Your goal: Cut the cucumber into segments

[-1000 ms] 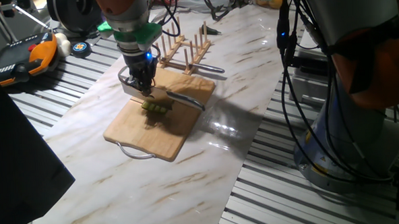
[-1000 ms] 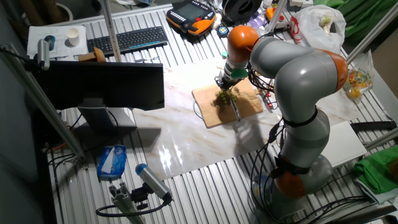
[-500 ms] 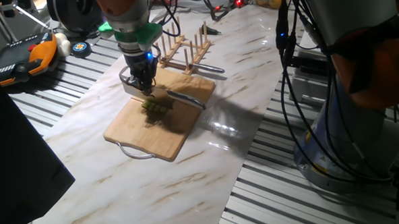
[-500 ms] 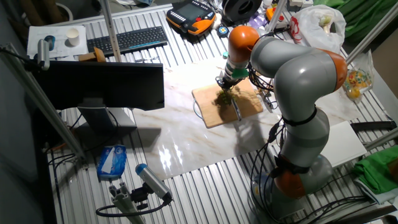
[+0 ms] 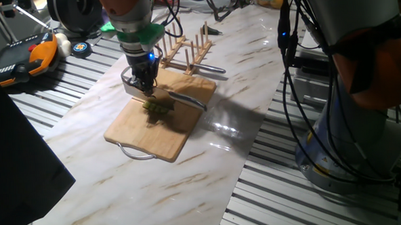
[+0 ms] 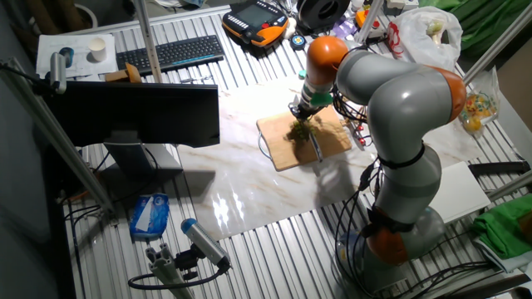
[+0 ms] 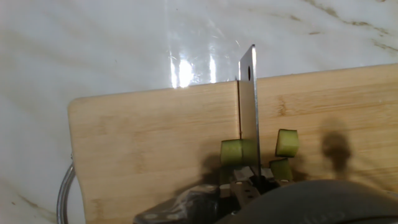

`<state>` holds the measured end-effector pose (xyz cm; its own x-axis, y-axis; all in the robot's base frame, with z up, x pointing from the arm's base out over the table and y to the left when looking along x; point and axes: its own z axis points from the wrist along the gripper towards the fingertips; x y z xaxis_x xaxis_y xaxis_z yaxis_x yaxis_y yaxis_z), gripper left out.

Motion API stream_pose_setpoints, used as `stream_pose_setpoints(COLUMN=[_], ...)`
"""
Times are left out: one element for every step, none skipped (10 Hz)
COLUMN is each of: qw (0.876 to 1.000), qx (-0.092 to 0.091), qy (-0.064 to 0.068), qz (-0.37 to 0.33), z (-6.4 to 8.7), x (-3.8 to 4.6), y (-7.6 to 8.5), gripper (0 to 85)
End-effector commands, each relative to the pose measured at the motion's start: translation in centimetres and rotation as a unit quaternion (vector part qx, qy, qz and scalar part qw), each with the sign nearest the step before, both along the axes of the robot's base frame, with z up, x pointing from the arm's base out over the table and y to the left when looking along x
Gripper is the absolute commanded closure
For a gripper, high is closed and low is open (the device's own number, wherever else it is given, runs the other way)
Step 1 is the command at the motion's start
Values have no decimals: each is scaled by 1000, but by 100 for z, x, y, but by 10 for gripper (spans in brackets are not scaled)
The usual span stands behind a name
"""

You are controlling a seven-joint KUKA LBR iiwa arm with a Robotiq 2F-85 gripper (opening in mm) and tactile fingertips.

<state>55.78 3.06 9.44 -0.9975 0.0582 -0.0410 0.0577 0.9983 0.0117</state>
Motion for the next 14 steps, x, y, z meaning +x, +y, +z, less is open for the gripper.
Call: stream_pose_setpoints(qw=[1000, 1000, 1000, 1000, 1000, 1000, 1000, 1000, 1000, 1000, 1000, 1000, 1000, 1000], qx=[0, -2, -3, -3, -2, -2, -2, -2, -2, -2, -1, -1, -1, -1], qy=[0, -2, -3, -3, -3, -3, -3, -3, -3, -3, -4, -4, -3, -2], qz=[0, 1, 1, 1, 1, 0, -1, -1, -1, -1, -1, 0, 1, 0], z=[-5, -15, -26, -34, -49, -70, -91, -114, -138, -175, -200, -212, -208, -212], x=[1, -6, -13, -17, -27, -34, -47, -57, -63, -53, -42, -36, -38, -36], y=[2, 5, 7, 11, 18, 27, 37, 46, 52, 43, 20, 2, 3, 1], gripper=[843, 843, 843, 843, 843, 843, 843, 843, 843, 843, 843, 843, 843, 843])
